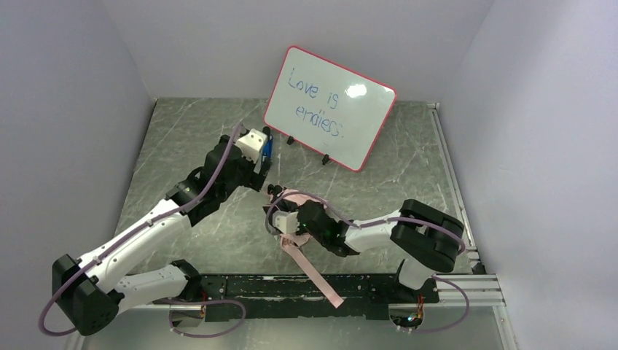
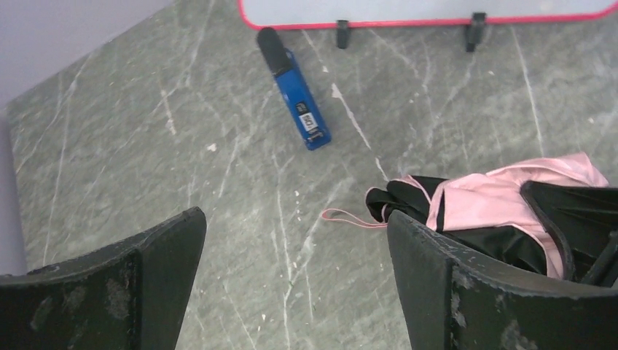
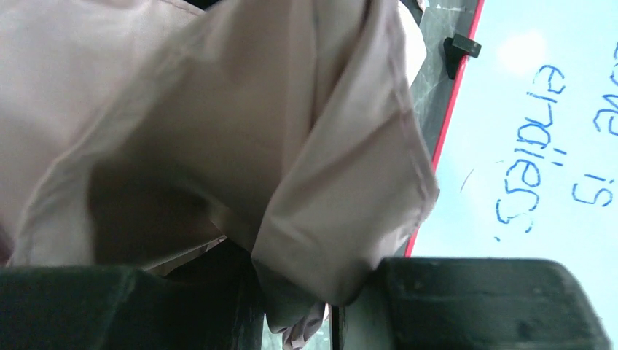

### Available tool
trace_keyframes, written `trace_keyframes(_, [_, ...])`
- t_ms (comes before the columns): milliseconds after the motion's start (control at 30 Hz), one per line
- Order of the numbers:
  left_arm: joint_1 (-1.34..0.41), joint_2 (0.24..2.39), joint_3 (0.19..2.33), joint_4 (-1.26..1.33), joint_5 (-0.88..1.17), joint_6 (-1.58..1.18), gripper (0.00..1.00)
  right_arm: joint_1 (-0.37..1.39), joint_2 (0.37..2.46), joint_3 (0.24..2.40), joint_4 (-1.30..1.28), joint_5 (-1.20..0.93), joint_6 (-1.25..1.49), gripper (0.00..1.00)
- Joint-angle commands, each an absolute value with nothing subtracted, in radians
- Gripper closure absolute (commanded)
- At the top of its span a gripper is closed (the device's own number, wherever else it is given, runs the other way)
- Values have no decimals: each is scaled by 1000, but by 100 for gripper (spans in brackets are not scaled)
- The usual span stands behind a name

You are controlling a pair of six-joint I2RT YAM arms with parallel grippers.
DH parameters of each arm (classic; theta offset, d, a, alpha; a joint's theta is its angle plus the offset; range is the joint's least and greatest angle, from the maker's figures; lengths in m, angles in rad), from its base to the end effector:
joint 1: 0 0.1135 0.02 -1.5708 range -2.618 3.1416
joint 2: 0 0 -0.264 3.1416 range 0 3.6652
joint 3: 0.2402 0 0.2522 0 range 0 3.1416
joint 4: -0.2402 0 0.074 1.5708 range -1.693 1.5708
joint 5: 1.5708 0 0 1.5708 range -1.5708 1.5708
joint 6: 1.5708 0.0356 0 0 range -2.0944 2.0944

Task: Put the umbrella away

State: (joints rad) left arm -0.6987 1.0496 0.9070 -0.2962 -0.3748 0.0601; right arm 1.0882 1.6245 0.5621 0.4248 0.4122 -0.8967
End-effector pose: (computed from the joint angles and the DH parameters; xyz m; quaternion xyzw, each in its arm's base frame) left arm 0.1895 -0.1422 0.3215 0.2143 0.8073 -0.0161 0.5496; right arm 0.1479 0.2516 0.1289 -0.6817 0.5550 -0.1398 0.4558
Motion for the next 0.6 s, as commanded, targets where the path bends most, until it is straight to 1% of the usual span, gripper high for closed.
trace_keyframes(0, [-689,1092,945,-291,-173,170,2,1143,1676,490,341,439,-947,81])
trace_keyframes(100, [-689,1119,946,-308,-46,233,2,1171,1698,488,357,458,-956,80])
trace_keyframes(233, [-689,1139,931,-313,73,307,2,1212,1733,476,396,496,-989,79])
trace_keyframes(333, [-690,1155,910,-315,128,343,2,1241,1746,462,430,519,-1009,77])
trace_keyframes(567, [-689,1234,912,-368,294,448,2,1306,1768,419,514,544,-1051,76])
